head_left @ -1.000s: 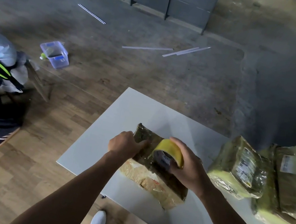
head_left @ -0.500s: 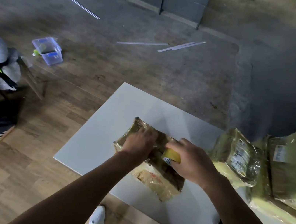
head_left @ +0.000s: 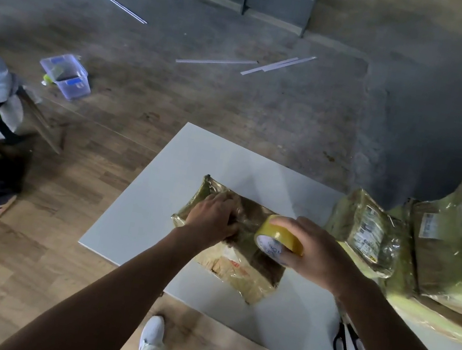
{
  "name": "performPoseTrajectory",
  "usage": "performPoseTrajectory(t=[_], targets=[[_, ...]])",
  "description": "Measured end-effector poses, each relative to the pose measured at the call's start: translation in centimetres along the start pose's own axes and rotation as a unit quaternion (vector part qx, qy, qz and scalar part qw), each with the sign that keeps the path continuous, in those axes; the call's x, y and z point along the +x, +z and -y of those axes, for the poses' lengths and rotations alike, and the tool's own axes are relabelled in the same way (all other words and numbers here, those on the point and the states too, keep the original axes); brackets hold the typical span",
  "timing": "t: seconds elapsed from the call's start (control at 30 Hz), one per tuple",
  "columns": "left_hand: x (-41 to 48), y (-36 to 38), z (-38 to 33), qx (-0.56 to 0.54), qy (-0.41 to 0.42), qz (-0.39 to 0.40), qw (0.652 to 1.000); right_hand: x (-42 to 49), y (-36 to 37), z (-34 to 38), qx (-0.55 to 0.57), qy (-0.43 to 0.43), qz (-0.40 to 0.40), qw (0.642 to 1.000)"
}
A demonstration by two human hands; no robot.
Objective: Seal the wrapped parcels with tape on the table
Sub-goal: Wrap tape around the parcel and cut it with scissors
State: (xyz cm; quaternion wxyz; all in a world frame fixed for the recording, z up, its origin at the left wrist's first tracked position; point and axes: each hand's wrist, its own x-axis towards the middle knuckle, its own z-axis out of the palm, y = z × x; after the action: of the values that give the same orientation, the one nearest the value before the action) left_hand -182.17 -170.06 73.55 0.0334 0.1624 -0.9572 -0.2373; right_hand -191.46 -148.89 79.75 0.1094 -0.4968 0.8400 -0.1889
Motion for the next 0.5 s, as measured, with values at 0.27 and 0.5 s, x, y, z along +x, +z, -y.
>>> performPoseTrajectory(t=[0.27,0.5], targets=[[-0.2,0.2,-1.2,0.059,0.019,0.009,0.998,1.0,-2.4,1.7,-0.143,0.058,0.074,0.985],[-0.8,1.1,-3.2,0.000,0.034,0.012,0.999,-0.3,-1.3,0.4,-0.020,0.053,-0.057,0.997]])
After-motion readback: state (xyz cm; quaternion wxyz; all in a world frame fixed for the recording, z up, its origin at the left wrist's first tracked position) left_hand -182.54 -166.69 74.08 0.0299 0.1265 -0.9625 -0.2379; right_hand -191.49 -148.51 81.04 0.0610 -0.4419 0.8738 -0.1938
